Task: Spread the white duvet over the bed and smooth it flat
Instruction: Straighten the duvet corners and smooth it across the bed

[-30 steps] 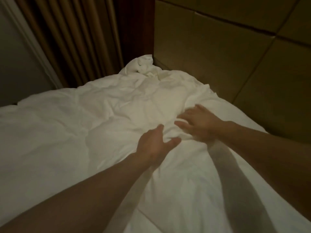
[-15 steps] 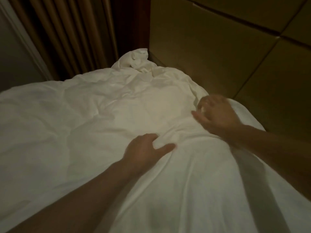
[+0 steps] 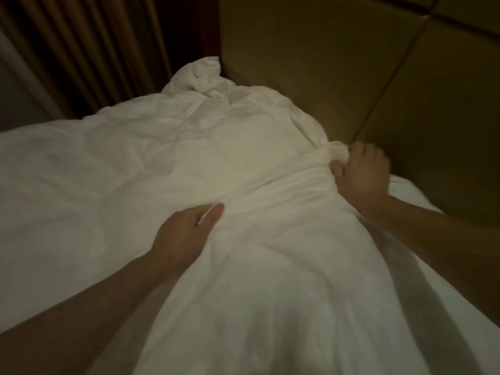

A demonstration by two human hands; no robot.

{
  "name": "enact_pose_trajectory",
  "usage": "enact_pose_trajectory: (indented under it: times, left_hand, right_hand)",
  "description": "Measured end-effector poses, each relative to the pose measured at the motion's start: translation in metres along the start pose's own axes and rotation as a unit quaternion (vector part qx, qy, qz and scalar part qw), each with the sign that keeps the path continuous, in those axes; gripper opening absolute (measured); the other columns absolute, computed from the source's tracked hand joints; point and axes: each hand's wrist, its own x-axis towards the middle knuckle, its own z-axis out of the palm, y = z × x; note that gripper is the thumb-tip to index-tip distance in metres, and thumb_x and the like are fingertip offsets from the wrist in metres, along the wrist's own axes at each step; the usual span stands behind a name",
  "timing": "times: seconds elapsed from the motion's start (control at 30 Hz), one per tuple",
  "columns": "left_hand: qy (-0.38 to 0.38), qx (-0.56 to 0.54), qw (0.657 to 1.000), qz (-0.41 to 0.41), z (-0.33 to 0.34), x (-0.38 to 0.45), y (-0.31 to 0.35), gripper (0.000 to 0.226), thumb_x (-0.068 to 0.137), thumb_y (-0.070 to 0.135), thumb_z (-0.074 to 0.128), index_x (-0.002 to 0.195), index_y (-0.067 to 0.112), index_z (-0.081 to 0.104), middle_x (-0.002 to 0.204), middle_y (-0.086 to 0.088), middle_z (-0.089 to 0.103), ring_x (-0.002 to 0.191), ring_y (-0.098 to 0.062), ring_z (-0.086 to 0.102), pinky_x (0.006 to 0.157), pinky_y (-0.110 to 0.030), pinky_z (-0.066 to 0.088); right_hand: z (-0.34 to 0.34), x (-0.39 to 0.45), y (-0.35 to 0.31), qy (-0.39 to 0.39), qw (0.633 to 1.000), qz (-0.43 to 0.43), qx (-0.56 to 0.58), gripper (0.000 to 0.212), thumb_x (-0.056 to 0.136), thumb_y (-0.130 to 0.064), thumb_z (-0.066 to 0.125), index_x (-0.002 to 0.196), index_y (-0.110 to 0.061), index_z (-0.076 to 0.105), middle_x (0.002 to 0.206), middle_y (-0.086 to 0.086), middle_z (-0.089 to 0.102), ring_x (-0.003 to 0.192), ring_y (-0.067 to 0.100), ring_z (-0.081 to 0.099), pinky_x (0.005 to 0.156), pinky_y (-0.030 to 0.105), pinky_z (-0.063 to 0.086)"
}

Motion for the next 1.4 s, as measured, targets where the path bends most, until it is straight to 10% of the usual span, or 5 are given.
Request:
enact_pose_trajectory:
  times: [0.23, 0.53, 0.77, 1.0, 1.4]
  left_hand:
    - [-0.023, 0.129, 0.985, -0.111, -0.036, -0.097, -0.055, 0.071, 0.068, 0.094, 0.031, 0.096, 0.033, 0.055, 0.090, 0.011, 0.068, 0.087, -0.017, 0.065, 0.075, -0.032, 0.048]
    - [-0.027, 0.064, 0.995, -0.074, -0.054, -0.105, -0.105, 0.044, 0.089, 0.068, 0.049, 0.106, 0.029, 0.059, 0.105, 0.003, 0.068, 0.099, -0.019, 0.062, 0.075, -0.029, 0.038]
    - [-0.116, 0.232, 0.947, -0.190, -0.147, -0.246, -0.237, 0.080, 0.077, 0.082, 0.048, 0.136, 0.027, 0.047, 0.134, -0.001, 0.055, 0.119, -0.022, 0.054, 0.097, -0.034, 0.039]
    - [0.029, 0.113, 0.982, -0.148, -0.156, -0.268, -0.278, 0.053, 0.098, 0.059, 0.035, 0.060, 0.025, 0.046, 0.071, 0.003, 0.057, 0.074, -0.021, 0.056, 0.068, -0.031, 0.036]
    - [0.039, 0.320, 0.944, -0.073, -0.115, -0.444, -0.370, 0.056, 0.102, 0.052, 0.024, 0.152, 0.027, 0.034, 0.160, -0.008, 0.026, 0.146, -0.030, 0.026, 0.117, -0.052, 0.019]
  right_hand:
    - [-0.021, -0.114, -0.167, -0.132, 0.856, -0.476, 0.150, 0.037, 0.097, -0.047, 0.038, 0.099, -0.022, 0.064, 0.103, -0.003, 0.064, 0.101, 0.019, 0.057, 0.100, 0.033, 0.038]
    - [-0.010, -0.115, -0.197, -0.165, 0.910, -0.361, -0.121, 0.062, 0.099, -0.058, 0.014, 0.087, -0.024, 0.064, 0.093, 0.005, 0.069, 0.092, 0.027, 0.062, 0.082, 0.036, 0.046]
    - [-0.031, -0.266, -0.333, -0.195, 0.834, -0.490, 0.163, 0.059, 0.093, -0.057, 0.025, 0.119, -0.018, 0.061, 0.114, 0.003, 0.065, 0.107, 0.026, 0.058, 0.101, 0.040, 0.038]
    - [-0.009, -0.303, -0.404, -0.242, 0.830, -0.501, -0.051, 0.060, 0.095, -0.068, 0.021, 0.100, -0.024, 0.061, 0.096, 0.007, 0.069, 0.089, 0.027, 0.066, 0.070, 0.031, 0.039]
    - [-0.042, -0.552, -0.360, -0.264, 0.873, -0.404, 0.071, 0.062, 0.101, -0.051, 0.025, 0.152, -0.017, 0.033, 0.160, 0.010, 0.025, 0.147, 0.026, 0.024, 0.121, 0.043, 0.014]
